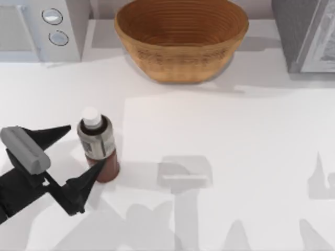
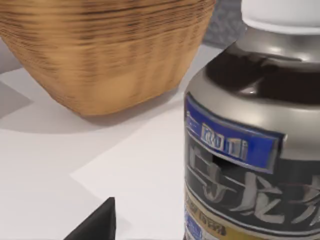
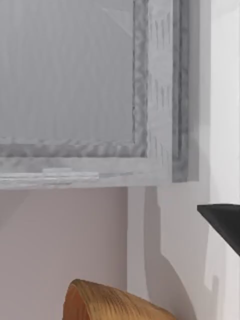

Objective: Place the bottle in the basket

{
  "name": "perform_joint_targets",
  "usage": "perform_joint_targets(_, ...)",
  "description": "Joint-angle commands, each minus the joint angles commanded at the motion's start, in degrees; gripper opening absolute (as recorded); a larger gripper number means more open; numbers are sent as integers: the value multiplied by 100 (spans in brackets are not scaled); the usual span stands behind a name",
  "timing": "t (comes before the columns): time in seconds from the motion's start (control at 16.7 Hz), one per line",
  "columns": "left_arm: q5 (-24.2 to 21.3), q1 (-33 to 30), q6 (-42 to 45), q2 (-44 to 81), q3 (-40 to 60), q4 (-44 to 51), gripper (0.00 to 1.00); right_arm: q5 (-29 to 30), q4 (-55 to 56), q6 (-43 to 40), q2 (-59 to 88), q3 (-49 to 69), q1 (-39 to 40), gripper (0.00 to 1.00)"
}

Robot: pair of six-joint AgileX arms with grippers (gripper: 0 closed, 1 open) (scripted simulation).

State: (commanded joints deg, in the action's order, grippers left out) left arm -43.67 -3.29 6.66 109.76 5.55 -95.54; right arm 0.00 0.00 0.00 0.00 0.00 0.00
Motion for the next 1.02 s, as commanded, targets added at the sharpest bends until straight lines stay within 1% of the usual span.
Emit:
perform_joint_targets(0.3, 862, -879, -158, 389, 796, 297, 100, 0, 0, 0, 0, 0, 0, 100)
perform_joint_targets(0.42, 964, -981, -176, 439, 895, 336, 100, 0, 0, 0, 0, 0, 0, 100)
perform_joint_targets(0.6, 964, -981, -176, 439, 895, 336, 100, 0, 0, 0, 0, 0, 0, 100)
perform_joint_targets(1.02, 964, -981, -176, 439, 895, 336, 47, 0, 0, 0, 0, 0, 0, 100)
